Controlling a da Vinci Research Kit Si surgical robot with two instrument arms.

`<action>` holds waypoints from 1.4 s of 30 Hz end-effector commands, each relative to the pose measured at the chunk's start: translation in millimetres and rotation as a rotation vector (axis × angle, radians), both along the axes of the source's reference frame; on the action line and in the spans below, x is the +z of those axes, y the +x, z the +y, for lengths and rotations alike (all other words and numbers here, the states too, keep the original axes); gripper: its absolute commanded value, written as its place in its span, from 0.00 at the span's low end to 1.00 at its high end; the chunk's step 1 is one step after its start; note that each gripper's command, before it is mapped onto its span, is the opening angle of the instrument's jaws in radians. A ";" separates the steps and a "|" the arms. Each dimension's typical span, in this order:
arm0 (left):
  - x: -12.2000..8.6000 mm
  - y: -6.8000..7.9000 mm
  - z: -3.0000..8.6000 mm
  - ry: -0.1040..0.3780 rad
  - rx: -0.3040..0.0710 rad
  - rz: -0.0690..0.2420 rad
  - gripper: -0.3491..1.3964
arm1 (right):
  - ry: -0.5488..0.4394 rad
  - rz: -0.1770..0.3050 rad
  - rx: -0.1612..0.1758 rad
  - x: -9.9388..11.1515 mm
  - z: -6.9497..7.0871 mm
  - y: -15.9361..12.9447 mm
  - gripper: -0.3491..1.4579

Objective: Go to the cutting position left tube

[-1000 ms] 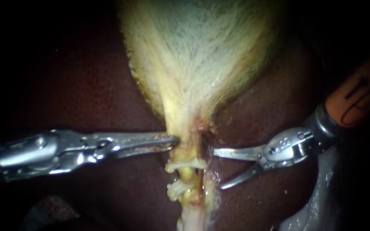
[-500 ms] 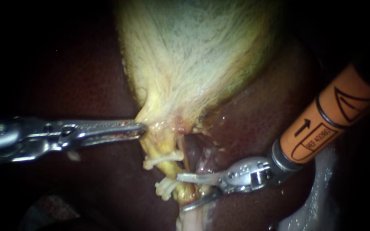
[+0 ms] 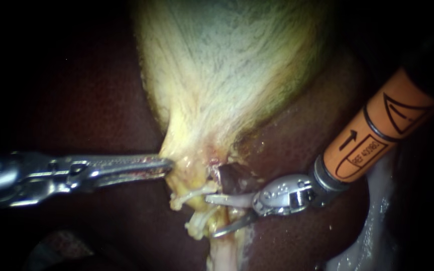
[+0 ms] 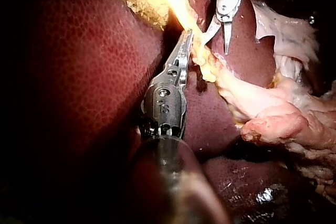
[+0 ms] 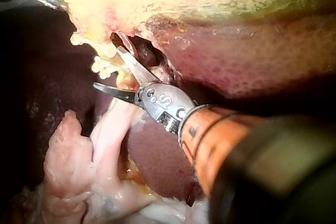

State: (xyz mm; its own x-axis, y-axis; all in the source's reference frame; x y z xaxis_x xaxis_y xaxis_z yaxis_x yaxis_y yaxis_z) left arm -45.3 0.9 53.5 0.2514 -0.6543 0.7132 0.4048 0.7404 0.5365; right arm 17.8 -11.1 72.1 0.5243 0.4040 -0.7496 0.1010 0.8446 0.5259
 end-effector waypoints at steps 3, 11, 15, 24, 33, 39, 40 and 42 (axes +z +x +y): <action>-0.2 -0.1 -0.3 -0.001 0.002 -0.001 0.13 | -0.003 -0.007 0.001 0.1 0.0 0.1 0.93; -0.2 -0.6 -0.3 -0.001 0.003 -0.002 0.13 | -0.001 -0.011 -0.011 0.4 -0.4 0.8 0.94; 0.4 -0.7 0.2 0.000 0.003 -0.003 0.13 | 0.016 0.008 -0.045 0.4 -1.6 1.9 0.93; 2.2 -1.2 1.5 0.001 0.003 -0.003 0.13 | 0.026 0.057 -0.093 0.1 -2.4 4.4 0.90; 2.2 -2.2 1.1 0.000 0.002 -0.003 0.13 | 0.094 0.053 -0.062 1.1 -2.5 7.1 0.90; 2.4 -2.5 1.0 0.000 0.004 -0.004 0.13 | 0.143 0.041 -0.064 2.2 -3.1 7.9 0.89; 2.4 -2.5 1.0 0.000 0.004 -0.004 0.13 | 0.147 0.041 -0.061 2.3 -3.1 8.0 0.89; 2.4 -2.5 1.0 -0.001 0.004 -0.004 0.13 | 0.146 0.041 -0.062 2.5 -3.2 8.1 0.89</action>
State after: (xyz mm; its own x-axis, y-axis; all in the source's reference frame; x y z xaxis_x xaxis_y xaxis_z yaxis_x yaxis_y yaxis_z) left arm -47.8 1.9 55.8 0.2513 -0.6531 0.7143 0.3999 0.7421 0.5379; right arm 25.8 -14.4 74.5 0.5207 0.4789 -0.7068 0.1746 0.7506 0.6372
